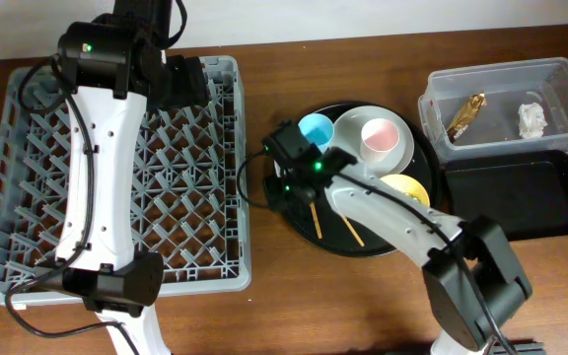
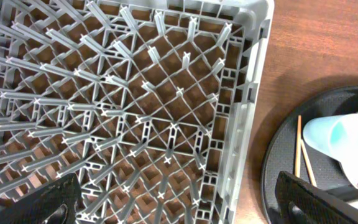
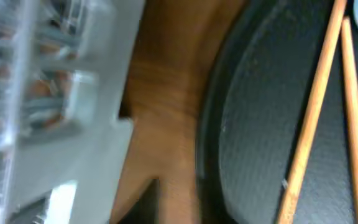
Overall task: Sort waste into correct bins and load items into the dishwasher rack
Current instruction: 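Reach the right gripper down to the wooden chopsticks on the tray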
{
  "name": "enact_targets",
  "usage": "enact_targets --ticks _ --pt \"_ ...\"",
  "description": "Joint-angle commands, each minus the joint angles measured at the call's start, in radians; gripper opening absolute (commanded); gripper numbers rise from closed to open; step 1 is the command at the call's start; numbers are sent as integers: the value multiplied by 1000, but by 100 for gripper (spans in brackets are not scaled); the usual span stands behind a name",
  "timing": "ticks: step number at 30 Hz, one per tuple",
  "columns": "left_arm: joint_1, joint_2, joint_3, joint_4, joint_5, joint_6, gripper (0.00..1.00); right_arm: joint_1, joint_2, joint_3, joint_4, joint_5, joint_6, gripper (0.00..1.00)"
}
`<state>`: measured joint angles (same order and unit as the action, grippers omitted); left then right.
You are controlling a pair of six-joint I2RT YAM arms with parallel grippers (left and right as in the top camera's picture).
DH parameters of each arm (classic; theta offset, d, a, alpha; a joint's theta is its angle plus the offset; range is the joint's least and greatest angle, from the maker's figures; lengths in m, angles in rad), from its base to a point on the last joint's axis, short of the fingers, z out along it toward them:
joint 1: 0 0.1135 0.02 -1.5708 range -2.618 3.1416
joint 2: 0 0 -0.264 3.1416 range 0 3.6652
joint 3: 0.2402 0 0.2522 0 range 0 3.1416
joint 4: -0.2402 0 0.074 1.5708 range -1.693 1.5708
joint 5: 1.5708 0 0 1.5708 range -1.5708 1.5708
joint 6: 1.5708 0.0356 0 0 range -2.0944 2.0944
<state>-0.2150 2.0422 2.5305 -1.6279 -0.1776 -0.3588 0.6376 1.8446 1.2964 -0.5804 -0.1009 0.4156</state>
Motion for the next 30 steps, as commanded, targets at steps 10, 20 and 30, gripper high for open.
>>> enact_targets --ticks 10,20,30 --pt "0 -3 8 -2 -14 12 99 4 48 -193 381 163 74 4" --pt "0 -3 8 -2 -14 12 99 -4 82 -193 395 132 256 4" --pt "0 -3 8 -2 -14 12 99 -9 83 -193 398 166 367 4"
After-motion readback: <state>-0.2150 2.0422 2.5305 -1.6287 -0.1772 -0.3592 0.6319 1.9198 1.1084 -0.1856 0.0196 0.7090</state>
